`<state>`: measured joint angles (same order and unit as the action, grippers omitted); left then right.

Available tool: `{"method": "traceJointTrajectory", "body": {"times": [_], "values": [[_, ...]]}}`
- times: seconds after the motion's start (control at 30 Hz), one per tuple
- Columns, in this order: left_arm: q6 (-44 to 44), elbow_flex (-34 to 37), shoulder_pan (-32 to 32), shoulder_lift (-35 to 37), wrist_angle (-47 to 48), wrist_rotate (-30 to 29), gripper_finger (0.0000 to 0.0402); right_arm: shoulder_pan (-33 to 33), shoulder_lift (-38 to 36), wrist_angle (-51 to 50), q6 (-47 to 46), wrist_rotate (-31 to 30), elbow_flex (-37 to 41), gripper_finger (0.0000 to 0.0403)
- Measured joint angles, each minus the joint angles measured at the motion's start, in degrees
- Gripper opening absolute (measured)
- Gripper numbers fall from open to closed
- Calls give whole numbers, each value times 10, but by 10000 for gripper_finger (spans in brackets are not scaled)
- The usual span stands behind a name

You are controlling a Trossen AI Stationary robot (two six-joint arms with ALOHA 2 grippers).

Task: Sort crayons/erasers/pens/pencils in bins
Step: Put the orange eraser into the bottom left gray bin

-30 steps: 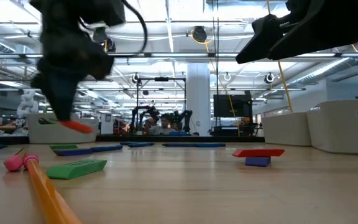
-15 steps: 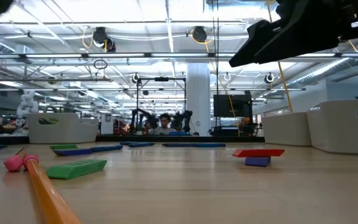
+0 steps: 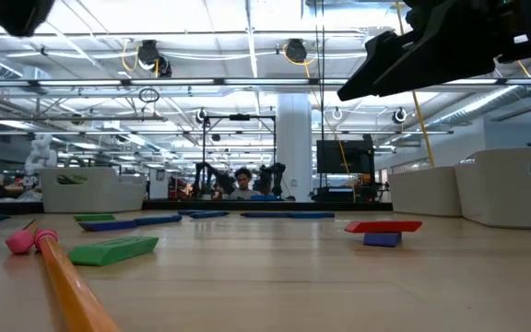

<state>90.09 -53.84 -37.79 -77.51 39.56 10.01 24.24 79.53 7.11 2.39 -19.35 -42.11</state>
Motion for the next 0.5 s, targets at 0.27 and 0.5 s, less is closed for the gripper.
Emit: {"method": "traceJointTrajectory", "body": {"times": [0.27, 0.5], "values": [[10, -45, 16, -154, -91, 113, 44, -8, 0, 1, 0, 0, 0, 325], [-100, -191, 38, -263, 137, 150, 44, -24, 0, 4, 0, 0, 0, 325]]}}
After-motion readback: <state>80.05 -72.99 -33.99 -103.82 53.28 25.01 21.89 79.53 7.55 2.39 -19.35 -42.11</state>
